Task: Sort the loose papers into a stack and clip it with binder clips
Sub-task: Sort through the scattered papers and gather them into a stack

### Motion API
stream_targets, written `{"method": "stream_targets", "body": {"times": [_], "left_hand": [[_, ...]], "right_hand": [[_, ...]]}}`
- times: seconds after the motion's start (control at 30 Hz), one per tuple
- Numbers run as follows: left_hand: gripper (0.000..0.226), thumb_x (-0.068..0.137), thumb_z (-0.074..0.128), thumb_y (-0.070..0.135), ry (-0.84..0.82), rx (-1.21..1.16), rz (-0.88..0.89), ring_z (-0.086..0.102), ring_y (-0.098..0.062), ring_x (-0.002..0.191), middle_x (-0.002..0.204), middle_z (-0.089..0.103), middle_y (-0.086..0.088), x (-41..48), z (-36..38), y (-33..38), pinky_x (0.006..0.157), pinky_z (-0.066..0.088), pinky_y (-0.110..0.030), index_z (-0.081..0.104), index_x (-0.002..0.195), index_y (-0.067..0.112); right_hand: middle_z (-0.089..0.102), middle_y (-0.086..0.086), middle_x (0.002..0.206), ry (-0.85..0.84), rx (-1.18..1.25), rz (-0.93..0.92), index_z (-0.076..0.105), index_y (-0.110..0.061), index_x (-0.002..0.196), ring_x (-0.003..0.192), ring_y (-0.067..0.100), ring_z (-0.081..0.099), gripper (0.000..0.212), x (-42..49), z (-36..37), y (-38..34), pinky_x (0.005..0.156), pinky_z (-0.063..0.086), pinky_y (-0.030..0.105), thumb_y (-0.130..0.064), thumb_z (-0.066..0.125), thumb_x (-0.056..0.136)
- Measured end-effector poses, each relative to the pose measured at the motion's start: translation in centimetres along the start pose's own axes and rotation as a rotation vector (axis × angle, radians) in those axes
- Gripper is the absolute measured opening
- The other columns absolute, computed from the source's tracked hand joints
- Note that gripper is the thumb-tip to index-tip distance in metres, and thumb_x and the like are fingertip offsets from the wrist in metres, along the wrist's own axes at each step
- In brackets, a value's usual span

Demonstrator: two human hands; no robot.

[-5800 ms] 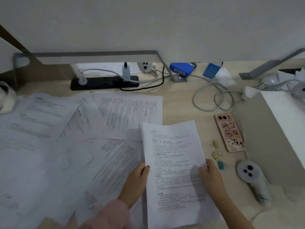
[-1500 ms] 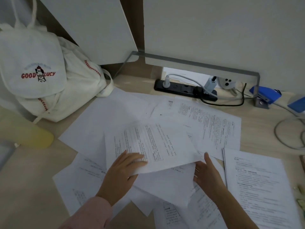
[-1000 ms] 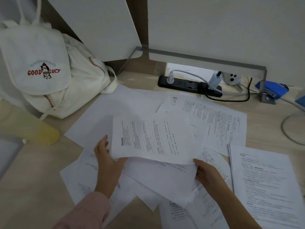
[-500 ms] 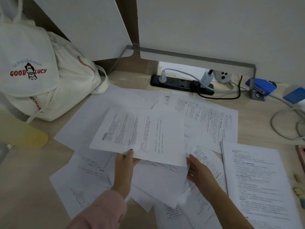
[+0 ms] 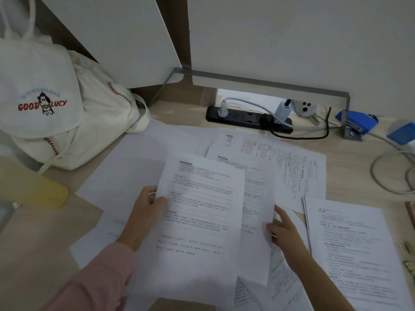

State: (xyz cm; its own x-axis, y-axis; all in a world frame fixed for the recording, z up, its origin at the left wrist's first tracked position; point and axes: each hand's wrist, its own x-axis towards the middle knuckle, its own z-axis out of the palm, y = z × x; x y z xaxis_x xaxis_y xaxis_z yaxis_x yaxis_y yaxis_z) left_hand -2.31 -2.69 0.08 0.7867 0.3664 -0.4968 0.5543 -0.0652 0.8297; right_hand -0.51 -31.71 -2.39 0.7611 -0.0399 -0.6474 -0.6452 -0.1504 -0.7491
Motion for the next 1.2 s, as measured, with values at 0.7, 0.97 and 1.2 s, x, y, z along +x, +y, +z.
{"method": "stream_targets", "body": {"times": [0.7, 0.97, 1.2], "left_hand": [[0.019, 0.091, 0.052, 0.020, 0.020, -0.050, -0.119, 0.063, -0.021, 0.091, 0.104, 0.064, -0.006, 0.3, 1.5, -2.2, 0.074, 0.052, -0.035, 0.054, 0.108, 0.013], [0.022, 0.093, 0.047, 0.017, 0.112, 0.006, -0.154, 0.059, -0.027, 0.096, 0.106, 0.062, -0.010, 0.4, -0.3, -4.0, 0.085, 0.047, -0.040, 0.053, 0.112, 0.007], [0.014, 0.093, 0.046, 0.017, 0.100, 0.001, -0.164, 0.058, -0.019, 0.083, 0.094, 0.062, -0.004, 0.5, -0.4, -4.5, 0.070, 0.046, -0.030, 0.056, 0.102, 0.010]], "right_hand": [[0.073, 0.005, 0.095, -0.082, -0.135, -0.074, 0.066, -0.014, 0.109, 0.091, 0.024, 0.068, 0.024, 0.0, 2.0, -1.6, 0.075, 0.054, 0.025, -0.012, 0.048, 0.094], [0.024, 0.012, 0.151, 0.131, -1.430, -0.470, 0.022, -0.014, 0.142, 0.137, 0.026, 0.030, 0.055, 4.7, 0.1, -3.2, 0.111, 0.029, 0.032, -0.026, 0.045, 0.094], [0.051, 0.010, 0.126, 0.143, -1.535, -0.547, 0.037, -0.010, 0.131, 0.103, 0.022, 0.057, 0.040, 5.8, -0.1, -2.8, 0.079, 0.054, 0.029, -0.017, 0.048, 0.092]]}}
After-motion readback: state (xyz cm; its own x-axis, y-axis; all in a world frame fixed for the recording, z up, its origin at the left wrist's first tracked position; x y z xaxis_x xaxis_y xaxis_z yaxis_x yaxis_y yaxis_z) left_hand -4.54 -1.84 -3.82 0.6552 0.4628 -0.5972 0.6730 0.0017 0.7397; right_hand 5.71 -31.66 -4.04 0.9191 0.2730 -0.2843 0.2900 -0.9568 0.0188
